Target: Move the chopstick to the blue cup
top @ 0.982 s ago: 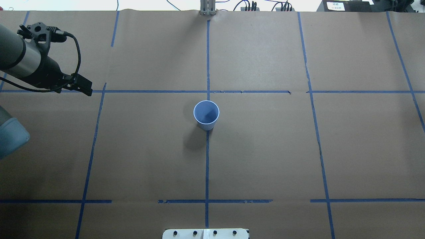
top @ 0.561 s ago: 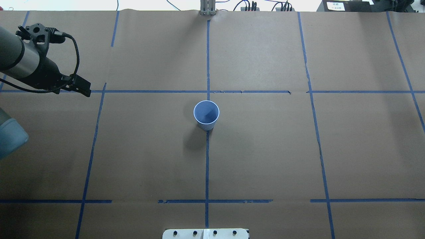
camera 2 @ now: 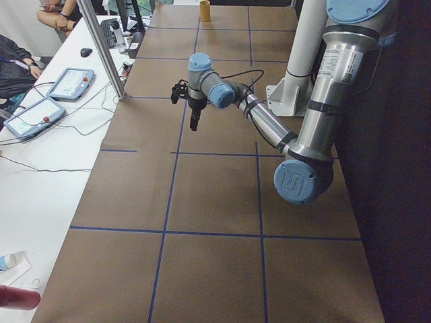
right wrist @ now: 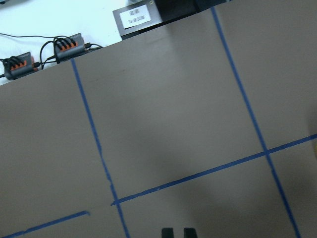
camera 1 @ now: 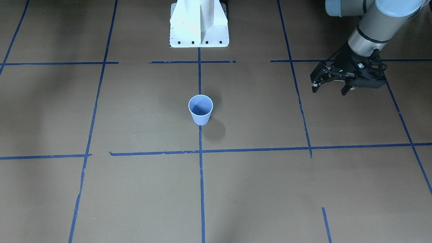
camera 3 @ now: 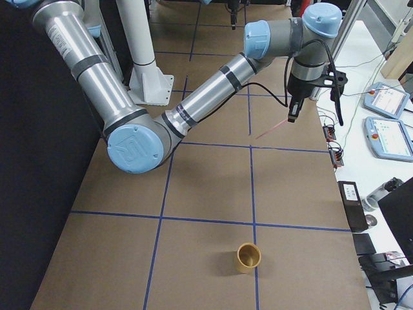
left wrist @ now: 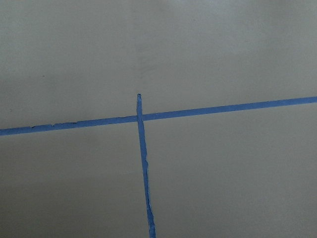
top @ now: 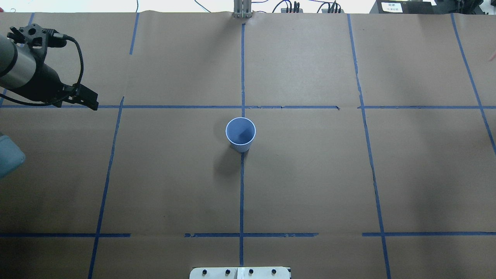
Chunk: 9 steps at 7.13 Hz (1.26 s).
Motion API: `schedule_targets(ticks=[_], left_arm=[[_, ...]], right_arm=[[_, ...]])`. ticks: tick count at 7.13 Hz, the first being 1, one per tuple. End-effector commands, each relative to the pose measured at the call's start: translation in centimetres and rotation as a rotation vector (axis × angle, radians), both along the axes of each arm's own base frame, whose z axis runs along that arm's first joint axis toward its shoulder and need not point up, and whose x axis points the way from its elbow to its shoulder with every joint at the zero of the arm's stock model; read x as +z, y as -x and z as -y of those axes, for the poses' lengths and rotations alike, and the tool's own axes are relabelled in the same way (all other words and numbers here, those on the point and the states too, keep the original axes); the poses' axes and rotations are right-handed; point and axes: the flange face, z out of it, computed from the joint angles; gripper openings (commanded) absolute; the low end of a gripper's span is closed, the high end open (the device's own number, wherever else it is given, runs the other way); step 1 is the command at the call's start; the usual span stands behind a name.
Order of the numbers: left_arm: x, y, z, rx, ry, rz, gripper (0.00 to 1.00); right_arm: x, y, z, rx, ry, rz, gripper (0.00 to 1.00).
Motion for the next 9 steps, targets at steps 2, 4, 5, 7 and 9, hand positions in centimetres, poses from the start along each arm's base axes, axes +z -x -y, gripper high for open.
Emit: schedule_targets(ticks=[2,4,5,7,9], left_arm=[[3.4,6.3,1.3,0.044,-0.04,0.04,1.0],[5.4,11.0,2.9,0.086,-0.086,0.106,1.0],[6.8,12.8,2.9,0.106,-0.093,0.13,1.0],[9.4,14.8,2.1,0.142,-0.104,0.156,1.0],[10.4,14.7,2.4,0.148,-0.086,0.16,1.0]], right_arm=[[-12.9,18.9,-5.3,-0.015,0.091,0.098,0.0],[-18.2,30.2,-9.6,-0.06,0.103,0.067,0.0],[-19.7,35.9,-11.5,-0.033,0.062,0.028,0.0],[-20.4,40.9,-11.8,-0.018,0.071,0.012,0.0],[-20.5,42.1,-12.0,-0.016,0.052,-0.011,0.0]])
